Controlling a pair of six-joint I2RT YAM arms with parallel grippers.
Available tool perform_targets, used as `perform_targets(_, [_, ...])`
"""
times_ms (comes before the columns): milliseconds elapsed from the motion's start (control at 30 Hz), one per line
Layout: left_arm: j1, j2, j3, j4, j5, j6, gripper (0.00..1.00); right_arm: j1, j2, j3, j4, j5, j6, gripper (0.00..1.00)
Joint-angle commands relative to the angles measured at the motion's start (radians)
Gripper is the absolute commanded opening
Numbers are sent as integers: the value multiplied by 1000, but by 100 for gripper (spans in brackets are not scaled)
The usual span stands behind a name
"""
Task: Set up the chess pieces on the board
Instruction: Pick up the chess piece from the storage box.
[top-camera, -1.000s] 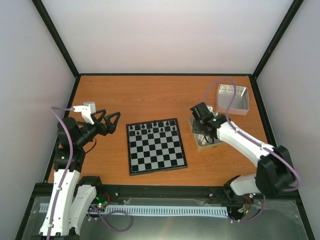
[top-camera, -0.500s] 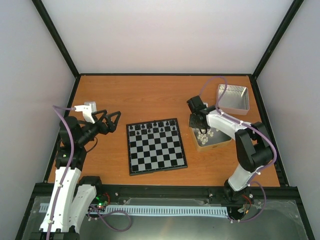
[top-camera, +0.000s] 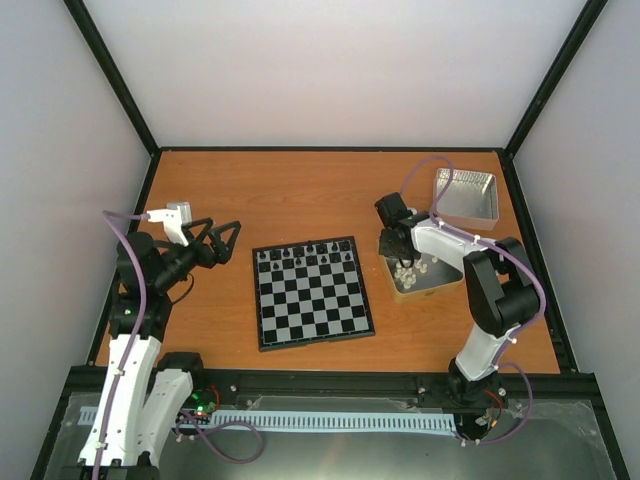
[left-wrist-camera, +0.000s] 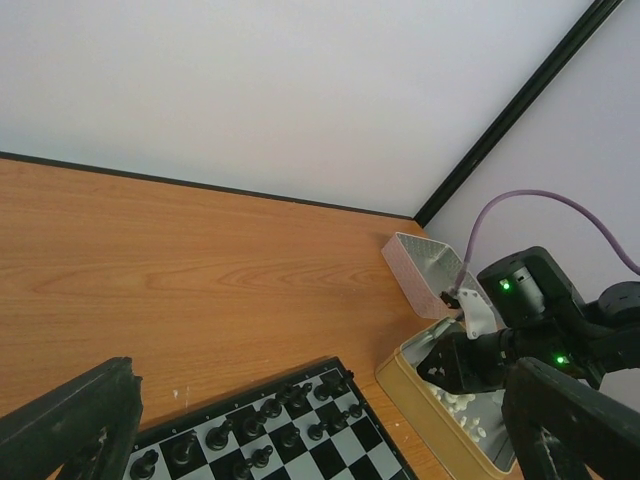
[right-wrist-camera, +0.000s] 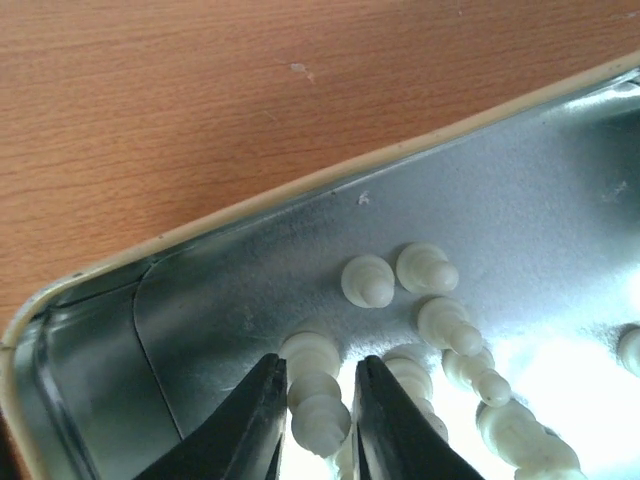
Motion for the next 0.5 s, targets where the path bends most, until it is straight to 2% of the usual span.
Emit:
perform_targets(0, [-4,-6,45,-3,-5,-11,100,-9,19,-5,43,-14,-16,18])
perform_targets(167, [-4,-12,47,-7,-6,-19,100,-10,24,13,29,-21,-44,6])
perform_targets(467, [-4,-33,8,-38,-54,-34,100,23,-167,13,-34,-10,-76,5])
